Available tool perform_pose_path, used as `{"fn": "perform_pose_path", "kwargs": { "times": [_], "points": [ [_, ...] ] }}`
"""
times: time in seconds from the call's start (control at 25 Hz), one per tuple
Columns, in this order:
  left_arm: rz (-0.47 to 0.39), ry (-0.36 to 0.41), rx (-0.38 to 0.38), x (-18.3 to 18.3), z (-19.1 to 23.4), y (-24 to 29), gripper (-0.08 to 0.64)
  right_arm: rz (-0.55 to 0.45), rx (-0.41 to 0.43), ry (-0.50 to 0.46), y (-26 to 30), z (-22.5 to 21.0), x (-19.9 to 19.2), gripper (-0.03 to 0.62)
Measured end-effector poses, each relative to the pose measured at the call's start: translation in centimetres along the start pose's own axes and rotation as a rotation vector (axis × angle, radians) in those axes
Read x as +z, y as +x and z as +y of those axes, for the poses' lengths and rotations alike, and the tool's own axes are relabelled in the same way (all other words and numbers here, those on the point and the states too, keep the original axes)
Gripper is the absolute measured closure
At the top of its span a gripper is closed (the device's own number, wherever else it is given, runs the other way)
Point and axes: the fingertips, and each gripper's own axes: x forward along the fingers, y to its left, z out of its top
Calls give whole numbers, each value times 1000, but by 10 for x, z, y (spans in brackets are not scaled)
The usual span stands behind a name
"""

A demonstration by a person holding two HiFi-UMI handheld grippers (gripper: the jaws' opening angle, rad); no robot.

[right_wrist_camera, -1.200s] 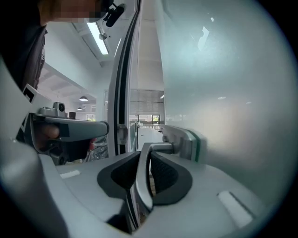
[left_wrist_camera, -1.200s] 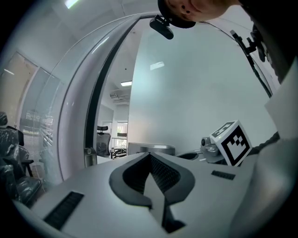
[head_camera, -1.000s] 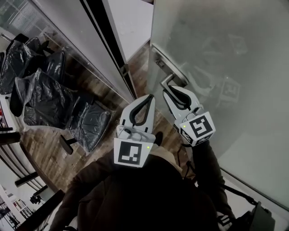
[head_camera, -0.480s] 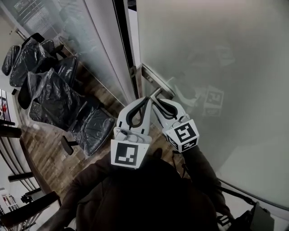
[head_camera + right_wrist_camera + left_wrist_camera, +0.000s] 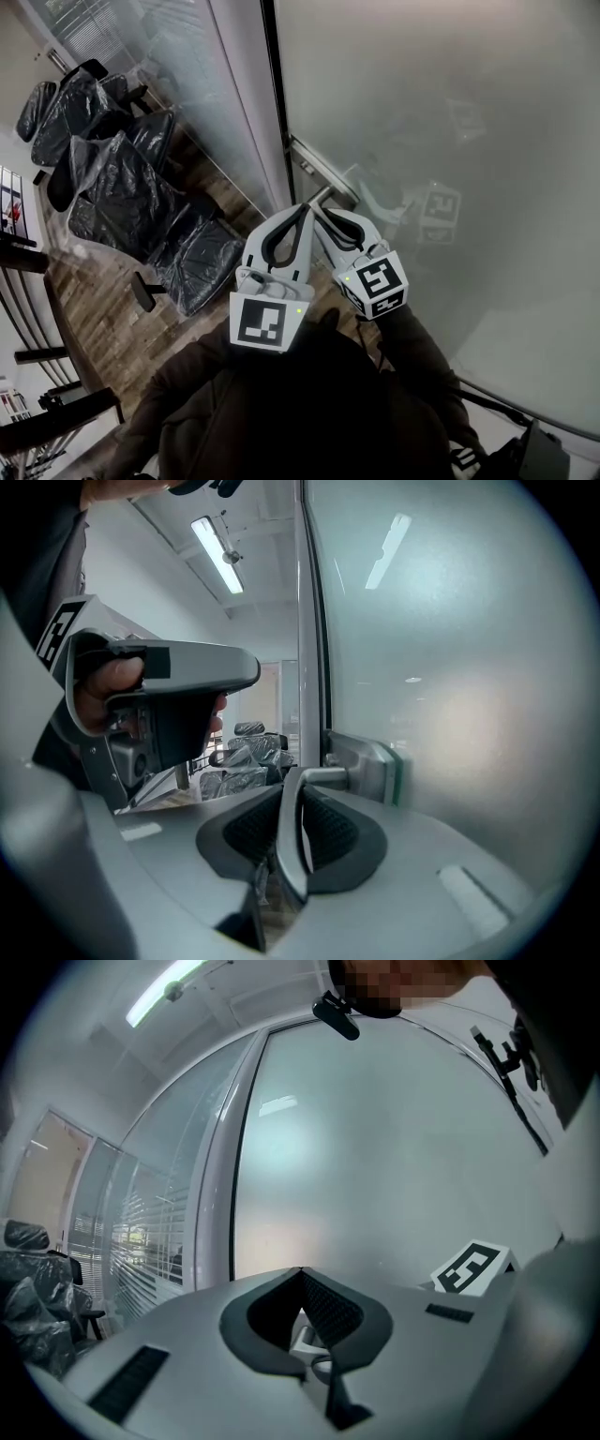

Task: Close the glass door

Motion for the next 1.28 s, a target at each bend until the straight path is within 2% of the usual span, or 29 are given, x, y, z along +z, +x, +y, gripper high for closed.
{"fn": "perform_pose_path", "kwargs": {
  "times": [0.8, 0.92, 1.04, 1.16, 1.28],
  "points": [
    [-3, -7, 22, 0, 1, -6, 563, 7, 15, 1, 0, 12, -1, 526],
    [-21, 15, 40, 8, 9, -7, 563, 17, 13, -14, 0, 14, 5, 526],
    [-43, 33, 34, 25, 13, 0, 563, -37, 11, -40, -17, 10, 38, 526],
    [-55, 6, 35, 24, 10, -4, 563, -123, -7, -60, -39, 11, 67, 528],
    [-68, -28, 73, 16, 18, -15, 563, -201, -11, -29, -48, 14, 78, 591]
  ]
}}
